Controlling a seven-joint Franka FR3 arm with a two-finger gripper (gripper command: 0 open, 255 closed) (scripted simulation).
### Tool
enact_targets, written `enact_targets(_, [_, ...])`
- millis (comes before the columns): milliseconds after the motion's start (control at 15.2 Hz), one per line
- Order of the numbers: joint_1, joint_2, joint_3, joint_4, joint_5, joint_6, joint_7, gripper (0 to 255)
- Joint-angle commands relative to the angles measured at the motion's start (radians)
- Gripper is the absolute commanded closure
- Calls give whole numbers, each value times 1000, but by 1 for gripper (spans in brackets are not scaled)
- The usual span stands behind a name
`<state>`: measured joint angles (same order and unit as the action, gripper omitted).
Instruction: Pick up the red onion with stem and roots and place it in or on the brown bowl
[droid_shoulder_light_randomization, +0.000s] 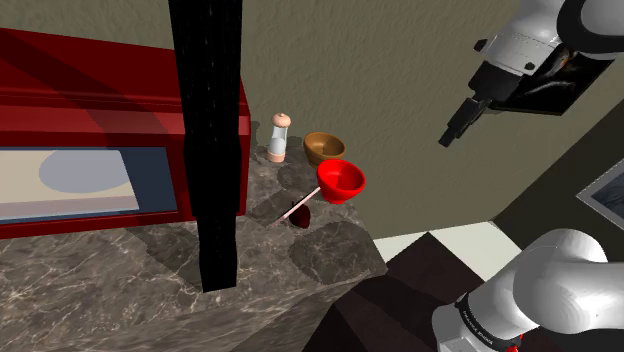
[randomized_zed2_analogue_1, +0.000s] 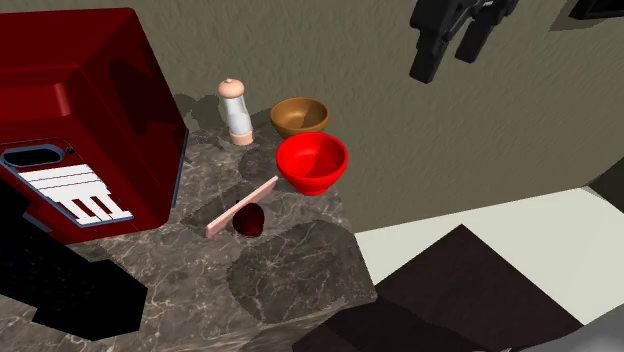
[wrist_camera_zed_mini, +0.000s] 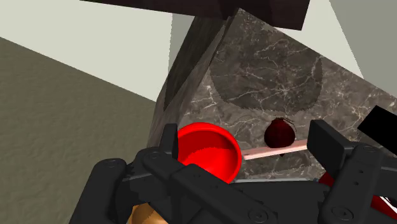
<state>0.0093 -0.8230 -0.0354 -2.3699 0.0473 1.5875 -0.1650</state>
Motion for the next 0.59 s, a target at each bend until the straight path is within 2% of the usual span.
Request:
enact_targets(0, [0,0,0,0,0,0,0,0])
enact_targets(528, [37,-123,196,-309,59,353,173,0])
